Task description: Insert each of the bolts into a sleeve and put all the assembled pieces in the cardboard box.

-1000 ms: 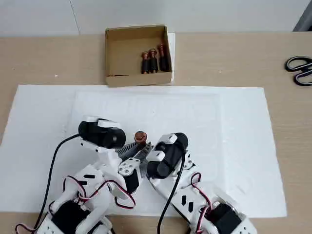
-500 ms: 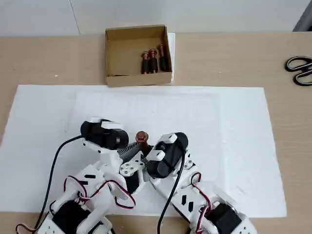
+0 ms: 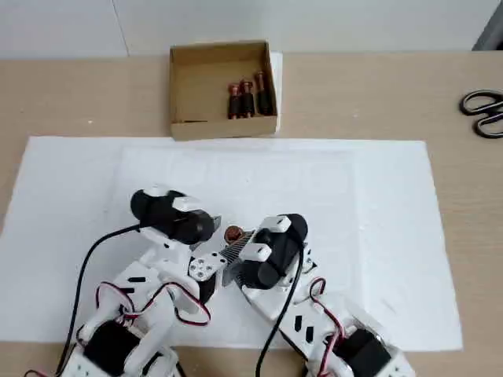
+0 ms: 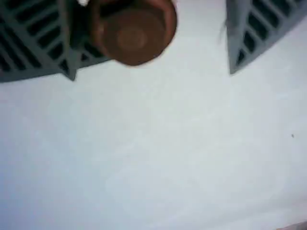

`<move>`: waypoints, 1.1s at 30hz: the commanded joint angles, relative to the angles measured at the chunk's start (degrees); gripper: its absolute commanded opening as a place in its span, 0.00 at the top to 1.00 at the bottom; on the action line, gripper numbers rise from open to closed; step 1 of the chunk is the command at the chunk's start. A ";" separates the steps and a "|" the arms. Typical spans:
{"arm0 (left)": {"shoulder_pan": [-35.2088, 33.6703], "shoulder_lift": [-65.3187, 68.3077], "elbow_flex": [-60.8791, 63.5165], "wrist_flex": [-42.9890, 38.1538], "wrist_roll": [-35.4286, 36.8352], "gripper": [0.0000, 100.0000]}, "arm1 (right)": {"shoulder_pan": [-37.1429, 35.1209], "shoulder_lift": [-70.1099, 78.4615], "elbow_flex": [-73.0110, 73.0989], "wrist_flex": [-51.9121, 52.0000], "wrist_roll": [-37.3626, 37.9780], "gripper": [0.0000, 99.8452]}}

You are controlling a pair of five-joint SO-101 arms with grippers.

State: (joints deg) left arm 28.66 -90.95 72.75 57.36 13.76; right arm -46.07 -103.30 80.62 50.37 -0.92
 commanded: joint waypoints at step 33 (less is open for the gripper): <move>-20.04 0.00 -4.09 -9.14 12.22 0.99 | 14.46 -0.57 1.76 -2.15 -2.37 1.00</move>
State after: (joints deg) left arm 11.96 -90.51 67.21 51.82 25.71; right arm -34.90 -103.38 82.81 50.29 -2.42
